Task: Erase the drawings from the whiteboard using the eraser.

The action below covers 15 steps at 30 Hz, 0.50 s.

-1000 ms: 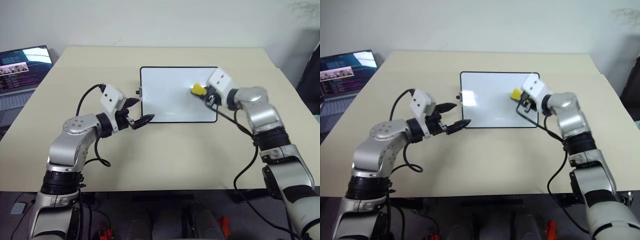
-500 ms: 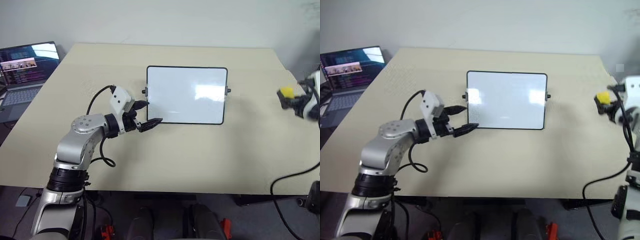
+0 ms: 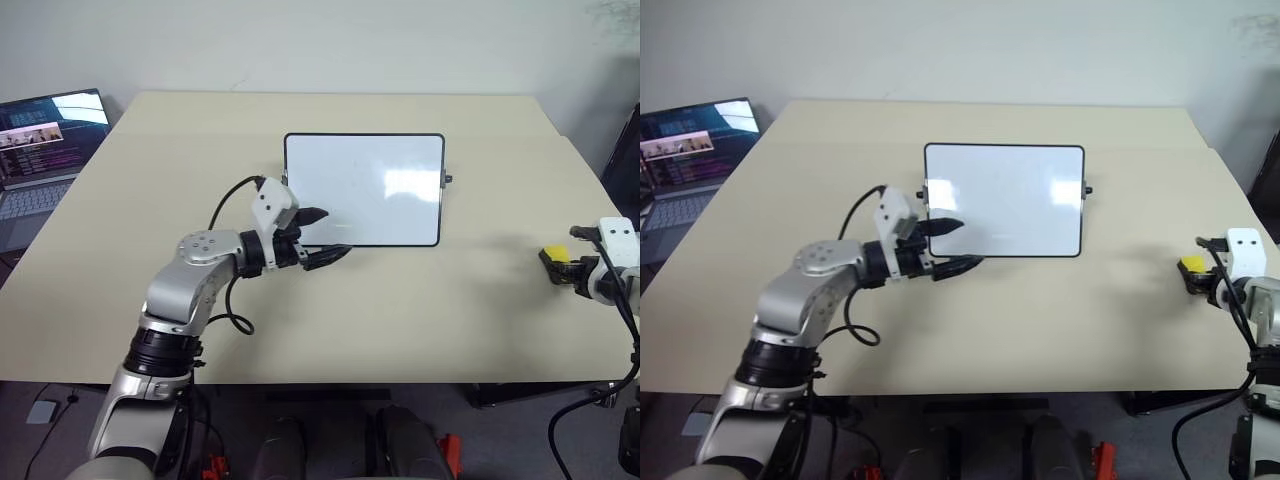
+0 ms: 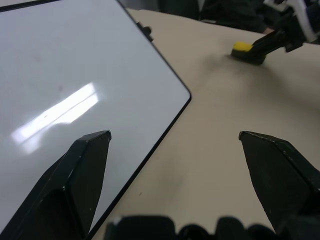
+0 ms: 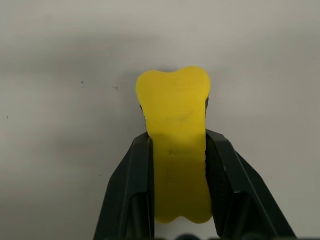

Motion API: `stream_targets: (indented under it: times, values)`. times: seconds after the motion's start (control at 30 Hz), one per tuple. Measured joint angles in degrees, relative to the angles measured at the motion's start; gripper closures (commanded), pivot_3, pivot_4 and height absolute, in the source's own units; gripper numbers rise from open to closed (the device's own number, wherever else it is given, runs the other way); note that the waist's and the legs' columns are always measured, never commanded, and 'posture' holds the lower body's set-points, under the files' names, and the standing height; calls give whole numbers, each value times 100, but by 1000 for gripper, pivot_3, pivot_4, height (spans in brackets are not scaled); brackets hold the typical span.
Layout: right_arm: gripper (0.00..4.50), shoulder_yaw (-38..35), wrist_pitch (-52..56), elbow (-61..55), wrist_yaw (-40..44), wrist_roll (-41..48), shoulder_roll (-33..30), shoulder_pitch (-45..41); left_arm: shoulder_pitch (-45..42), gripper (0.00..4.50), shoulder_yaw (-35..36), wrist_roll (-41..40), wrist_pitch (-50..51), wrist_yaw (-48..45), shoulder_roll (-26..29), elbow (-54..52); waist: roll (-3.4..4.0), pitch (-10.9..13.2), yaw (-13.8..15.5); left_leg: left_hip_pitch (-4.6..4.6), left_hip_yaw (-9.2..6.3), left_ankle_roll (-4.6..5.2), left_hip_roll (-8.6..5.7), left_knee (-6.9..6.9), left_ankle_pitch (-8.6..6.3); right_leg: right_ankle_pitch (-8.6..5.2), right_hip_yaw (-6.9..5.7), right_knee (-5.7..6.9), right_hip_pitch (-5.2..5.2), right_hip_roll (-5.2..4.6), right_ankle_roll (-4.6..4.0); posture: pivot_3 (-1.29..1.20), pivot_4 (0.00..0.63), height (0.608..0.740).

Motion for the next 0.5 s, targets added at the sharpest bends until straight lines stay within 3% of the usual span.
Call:
stream_targets:
  times: [0.23, 0.5]
  values:
    - [175, 35, -138, 215, 3, 6, -165, -255, -4, 0, 3, -1, 84, -7, 13, -2, 0, 0, -4, 0, -1, 0, 0, 2, 0, 0, 0, 0, 1, 0, 1, 0, 150, 740]
    - [51, 10, -148, -177, 31, 213, -272, -454, -61, 0, 335, 17, -150, 454, -198, 101, 4, 3, -20, 0, -1, 0, 0, 4, 0, 1, 1, 1, 1, 0, 1, 0, 150, 740]
